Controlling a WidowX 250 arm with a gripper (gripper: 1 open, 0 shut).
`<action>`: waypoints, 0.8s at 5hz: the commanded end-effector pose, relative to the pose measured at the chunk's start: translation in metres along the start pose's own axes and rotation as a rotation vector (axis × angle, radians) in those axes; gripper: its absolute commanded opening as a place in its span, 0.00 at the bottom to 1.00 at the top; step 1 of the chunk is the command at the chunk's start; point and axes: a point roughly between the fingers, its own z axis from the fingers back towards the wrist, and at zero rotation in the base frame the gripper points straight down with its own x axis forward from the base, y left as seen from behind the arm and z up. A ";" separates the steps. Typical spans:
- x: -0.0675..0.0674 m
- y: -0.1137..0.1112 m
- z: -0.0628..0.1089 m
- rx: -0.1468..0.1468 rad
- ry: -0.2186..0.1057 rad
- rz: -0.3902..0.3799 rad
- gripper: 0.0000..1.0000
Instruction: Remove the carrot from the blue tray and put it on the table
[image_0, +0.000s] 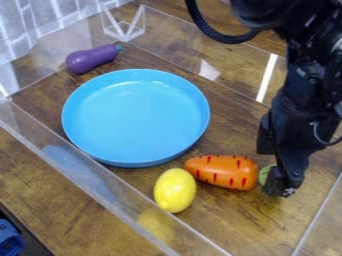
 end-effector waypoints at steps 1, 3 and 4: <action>0.001 0.013 0.011 0.032 -0.037 0.026 0.00; 0.001 0.011 0.002 0.025 -0.048 0.043 1.00; 0.001 0.011 -0.004 0.021 -0.043 0.047 1.00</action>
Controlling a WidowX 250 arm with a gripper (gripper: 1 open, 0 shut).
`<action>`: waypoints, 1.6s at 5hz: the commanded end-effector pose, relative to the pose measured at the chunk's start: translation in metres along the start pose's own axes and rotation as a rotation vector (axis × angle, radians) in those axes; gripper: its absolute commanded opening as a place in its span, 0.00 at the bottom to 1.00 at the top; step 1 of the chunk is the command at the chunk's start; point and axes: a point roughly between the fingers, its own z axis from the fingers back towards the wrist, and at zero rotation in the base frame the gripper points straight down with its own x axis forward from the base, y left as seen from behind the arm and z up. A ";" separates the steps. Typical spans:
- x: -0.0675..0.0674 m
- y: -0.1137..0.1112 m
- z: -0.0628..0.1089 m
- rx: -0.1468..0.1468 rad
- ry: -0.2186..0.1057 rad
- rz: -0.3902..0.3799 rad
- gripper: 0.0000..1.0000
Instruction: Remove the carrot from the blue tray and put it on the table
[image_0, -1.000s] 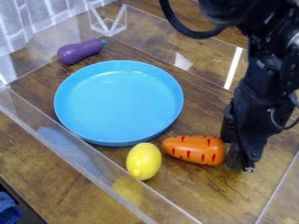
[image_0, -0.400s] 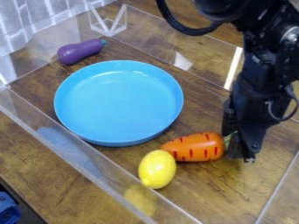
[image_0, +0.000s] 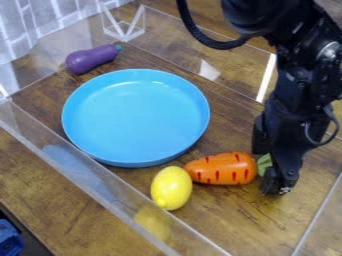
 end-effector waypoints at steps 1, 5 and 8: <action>0.003 0.007 0.004 0.014 -0.021 0.018 0.00; 0.000 0.001 -0.002 -0.014 -0.054 0.064 1.00; -0.001 -0.012 -0.006 -0.054 -0.063 0.106 1.00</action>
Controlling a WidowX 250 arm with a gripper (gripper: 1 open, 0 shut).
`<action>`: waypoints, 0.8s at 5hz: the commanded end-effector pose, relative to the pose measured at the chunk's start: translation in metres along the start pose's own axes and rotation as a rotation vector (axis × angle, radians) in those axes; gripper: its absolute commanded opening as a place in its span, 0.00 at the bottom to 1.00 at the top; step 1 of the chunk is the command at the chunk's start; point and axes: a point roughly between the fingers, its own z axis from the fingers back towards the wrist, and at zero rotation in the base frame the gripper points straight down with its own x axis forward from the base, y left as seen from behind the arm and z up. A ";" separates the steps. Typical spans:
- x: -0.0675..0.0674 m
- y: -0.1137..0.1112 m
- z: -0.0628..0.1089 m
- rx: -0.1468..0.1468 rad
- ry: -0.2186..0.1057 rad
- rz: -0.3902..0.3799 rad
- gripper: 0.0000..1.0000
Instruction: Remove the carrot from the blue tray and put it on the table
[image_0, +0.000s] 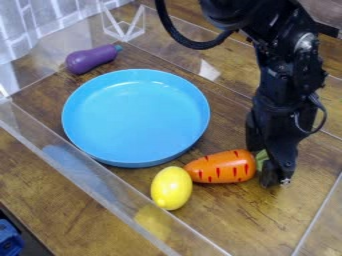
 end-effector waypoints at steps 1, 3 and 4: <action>-0.003 -0.013 -0.005 -0.030 0.022 -0.004 1.00; -0.003 -0.022 -0.006 -0.065 0.035 0.007 1.00; -0.003 -0.027 -0.005 -0.087 0.043 0.021 1.00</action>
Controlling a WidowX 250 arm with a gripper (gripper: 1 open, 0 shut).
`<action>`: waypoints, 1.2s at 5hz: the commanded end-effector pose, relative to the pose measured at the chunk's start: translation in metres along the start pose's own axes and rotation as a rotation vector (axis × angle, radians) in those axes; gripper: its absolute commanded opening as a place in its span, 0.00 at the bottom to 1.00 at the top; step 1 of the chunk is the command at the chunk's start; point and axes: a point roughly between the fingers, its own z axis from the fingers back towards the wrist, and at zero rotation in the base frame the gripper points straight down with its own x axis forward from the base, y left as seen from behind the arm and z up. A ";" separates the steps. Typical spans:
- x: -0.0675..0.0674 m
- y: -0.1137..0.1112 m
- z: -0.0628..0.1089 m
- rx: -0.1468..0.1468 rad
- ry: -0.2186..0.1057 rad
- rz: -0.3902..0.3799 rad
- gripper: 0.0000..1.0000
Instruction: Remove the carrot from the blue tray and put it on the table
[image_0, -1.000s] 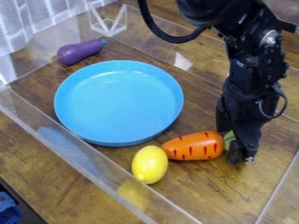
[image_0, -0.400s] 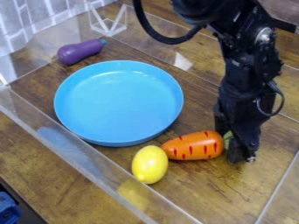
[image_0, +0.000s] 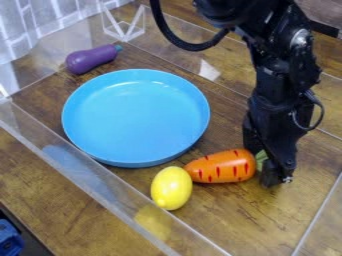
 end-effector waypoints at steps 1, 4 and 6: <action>-0.002 -0.014 -0.005 -0.032 0.031 -0.019 0.00; -0.005 -0.024 0.000 -0.085 0.056 0.018 1.00; -0.006 -0.025 0.001 -0.101 0.074 0.032 1.00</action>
